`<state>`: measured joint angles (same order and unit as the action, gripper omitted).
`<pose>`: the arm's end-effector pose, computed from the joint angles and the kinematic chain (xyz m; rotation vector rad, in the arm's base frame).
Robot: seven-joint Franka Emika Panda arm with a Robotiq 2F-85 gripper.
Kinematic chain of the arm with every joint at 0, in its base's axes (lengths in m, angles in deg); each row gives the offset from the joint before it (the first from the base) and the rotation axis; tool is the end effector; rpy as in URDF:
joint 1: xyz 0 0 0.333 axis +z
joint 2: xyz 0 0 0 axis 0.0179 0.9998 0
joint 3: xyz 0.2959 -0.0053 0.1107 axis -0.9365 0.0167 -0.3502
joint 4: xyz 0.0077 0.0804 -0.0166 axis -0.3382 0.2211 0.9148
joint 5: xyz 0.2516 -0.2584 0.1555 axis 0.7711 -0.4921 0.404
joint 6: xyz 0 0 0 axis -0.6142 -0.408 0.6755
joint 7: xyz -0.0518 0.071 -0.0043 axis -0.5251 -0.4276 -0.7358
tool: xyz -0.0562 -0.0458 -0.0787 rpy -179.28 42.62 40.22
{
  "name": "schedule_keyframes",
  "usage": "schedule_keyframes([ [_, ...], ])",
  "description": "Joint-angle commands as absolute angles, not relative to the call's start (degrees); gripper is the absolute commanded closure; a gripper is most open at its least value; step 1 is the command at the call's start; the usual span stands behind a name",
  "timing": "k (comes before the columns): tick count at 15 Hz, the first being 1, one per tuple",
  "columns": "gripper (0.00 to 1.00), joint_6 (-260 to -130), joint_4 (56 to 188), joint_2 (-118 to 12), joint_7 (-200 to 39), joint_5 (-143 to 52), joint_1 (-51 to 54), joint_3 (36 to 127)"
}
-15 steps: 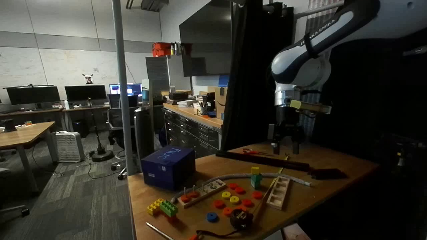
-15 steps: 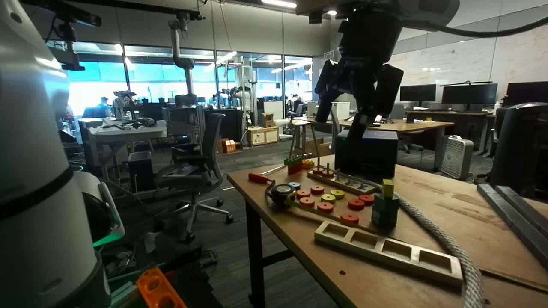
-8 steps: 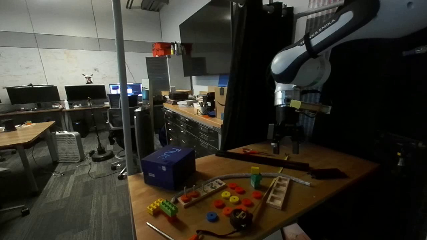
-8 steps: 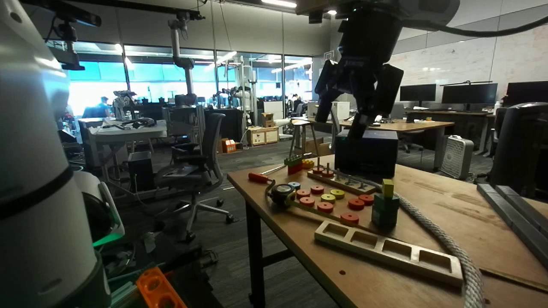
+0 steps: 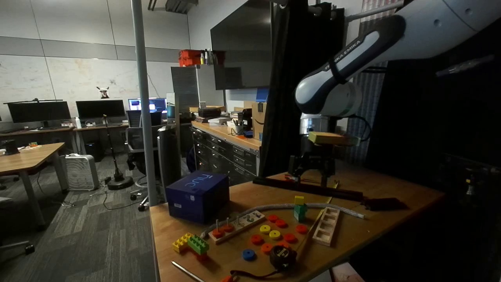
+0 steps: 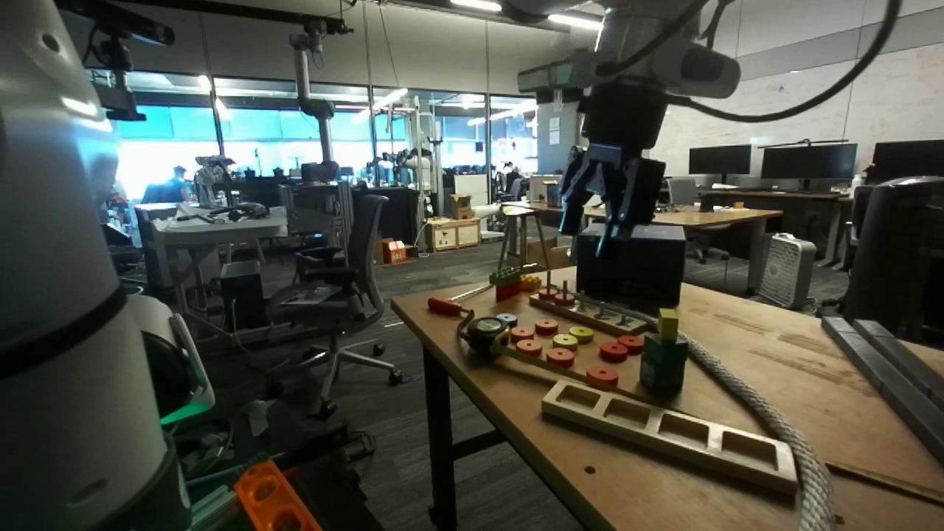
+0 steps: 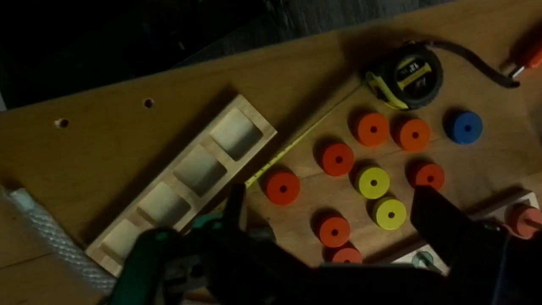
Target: Pick up the orange token from the holder and put it on the table.
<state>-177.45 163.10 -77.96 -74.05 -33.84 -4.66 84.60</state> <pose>0.4581 -0.0949 0.3845 -2.8923 0.7267 0.2189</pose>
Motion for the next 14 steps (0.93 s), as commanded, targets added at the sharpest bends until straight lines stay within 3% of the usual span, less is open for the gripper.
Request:
schedule_keyframes([
  [1,0.00,-183.9,156.5,-68.9,-60.2,-31.5,-2.8,80.7],
  [14,0.00,-196.3,138.9,-48.1,-15.1,-31.8,5.3,79.7],
])
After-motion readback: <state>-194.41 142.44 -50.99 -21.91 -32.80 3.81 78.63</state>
